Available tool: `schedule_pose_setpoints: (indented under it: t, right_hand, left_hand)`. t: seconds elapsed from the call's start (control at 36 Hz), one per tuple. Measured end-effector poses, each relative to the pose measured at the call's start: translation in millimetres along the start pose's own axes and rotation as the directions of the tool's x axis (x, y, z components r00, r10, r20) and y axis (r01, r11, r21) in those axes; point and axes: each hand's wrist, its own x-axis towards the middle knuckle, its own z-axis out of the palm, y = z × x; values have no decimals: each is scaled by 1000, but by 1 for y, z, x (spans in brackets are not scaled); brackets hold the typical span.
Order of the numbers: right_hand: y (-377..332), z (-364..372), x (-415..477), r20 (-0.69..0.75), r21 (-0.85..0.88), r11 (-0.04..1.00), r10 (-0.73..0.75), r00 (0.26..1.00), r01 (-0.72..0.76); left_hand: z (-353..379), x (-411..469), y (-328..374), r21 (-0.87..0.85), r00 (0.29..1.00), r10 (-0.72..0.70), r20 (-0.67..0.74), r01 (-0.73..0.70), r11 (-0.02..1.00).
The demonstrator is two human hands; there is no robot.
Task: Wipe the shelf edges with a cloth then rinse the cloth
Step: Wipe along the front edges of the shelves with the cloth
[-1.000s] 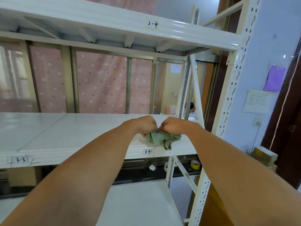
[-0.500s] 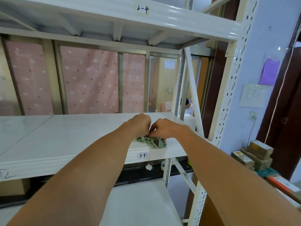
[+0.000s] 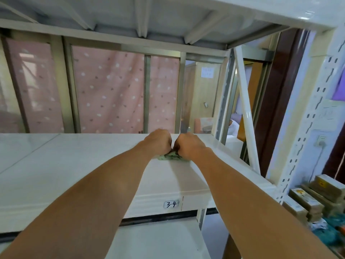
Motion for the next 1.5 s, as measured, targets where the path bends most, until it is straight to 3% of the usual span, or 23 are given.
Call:
schedule_pose_setpoints:
  t: [0.47, 0.86, 1.06, 1.19, 1.5]
  right_hand:
    - [49, 34, 126, -49, 79, 997, 25, 998, -21]
    - [51, 49, 196, -136, 86, 996, 22, 990, -10]
    - [43, 46, 204, -135, 53, 999, 20, 991, -13]
    - [30, 51, 198, -76, 169, 982, 94, 993, -80]
    - [-43, 48, 201, 76, 246, 967, -88, 993, 66]
  left_hand:
    - [36, 130, -18, -148, 992, -97, -79, 85, 985]
    - [40, 199, -48, -12, 992, -3, -127, 2, 1000]
    - [39, 202, -55, -60, 997, 44, 63, -40, 997]
    - [35, 185, -77, -116, 989, 70, 134, -54, 992]
    - [9, 146, -126, 268, 998, 43, -37, -32, 963]
